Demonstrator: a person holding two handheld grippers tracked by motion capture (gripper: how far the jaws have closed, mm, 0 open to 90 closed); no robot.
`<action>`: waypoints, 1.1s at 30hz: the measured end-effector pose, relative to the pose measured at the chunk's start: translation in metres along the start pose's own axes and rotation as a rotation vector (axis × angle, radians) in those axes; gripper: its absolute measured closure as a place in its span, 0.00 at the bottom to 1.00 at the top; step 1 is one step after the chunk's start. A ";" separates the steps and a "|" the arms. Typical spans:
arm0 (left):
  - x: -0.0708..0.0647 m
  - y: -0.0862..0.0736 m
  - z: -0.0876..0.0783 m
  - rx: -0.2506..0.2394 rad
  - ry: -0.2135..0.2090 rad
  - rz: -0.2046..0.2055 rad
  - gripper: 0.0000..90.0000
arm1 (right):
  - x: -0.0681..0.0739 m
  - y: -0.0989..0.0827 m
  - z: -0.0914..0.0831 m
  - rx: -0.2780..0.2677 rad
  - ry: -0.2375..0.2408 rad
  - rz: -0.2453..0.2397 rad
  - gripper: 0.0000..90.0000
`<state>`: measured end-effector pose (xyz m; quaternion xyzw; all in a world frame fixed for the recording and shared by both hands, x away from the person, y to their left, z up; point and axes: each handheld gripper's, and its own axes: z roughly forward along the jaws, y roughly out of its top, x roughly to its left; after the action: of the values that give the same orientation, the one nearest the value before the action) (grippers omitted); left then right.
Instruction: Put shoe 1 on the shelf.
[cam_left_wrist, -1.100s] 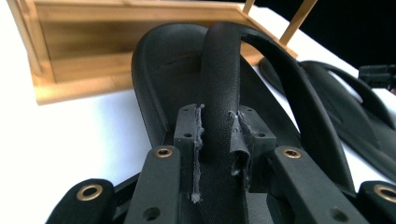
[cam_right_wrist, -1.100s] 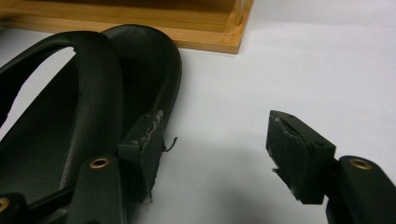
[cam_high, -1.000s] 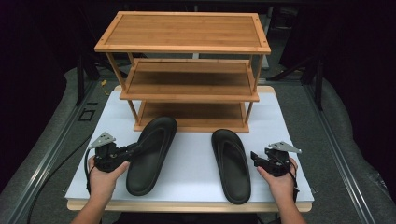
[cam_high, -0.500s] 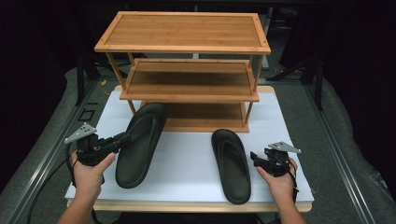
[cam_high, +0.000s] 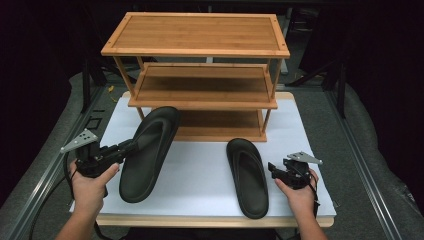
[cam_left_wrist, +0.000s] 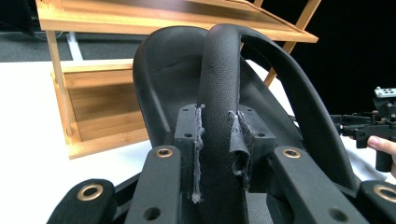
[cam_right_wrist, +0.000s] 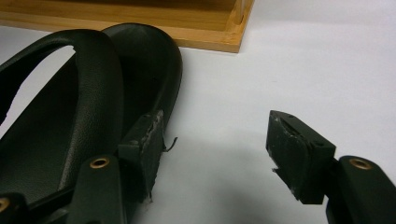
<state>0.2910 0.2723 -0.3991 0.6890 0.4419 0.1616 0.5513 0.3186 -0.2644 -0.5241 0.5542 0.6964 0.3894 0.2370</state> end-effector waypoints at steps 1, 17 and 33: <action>0.000 0.003 -0.001 -0.002 0.003 0.003 0.80 | 0.000 0.000 0.000 0.002 0.001 0.001 0.40; 0.010 0.035 0.027 -0.016 0.032 -0.010 0.80 | 0.000 0.000 0.000 0.003 0.000 0.001 0.40; 0.022 0.079 0.084 -0.052 0.090 -0.029 0.81 | 0.000 0.000 0.000 0.000 0.008 0.000 0.40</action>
<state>0.3965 0.2377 -0.3618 0.6599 0.4720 0.1958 0.5509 0.3190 -0.2647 -0.5244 0.5529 0.6973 0.3915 0.2341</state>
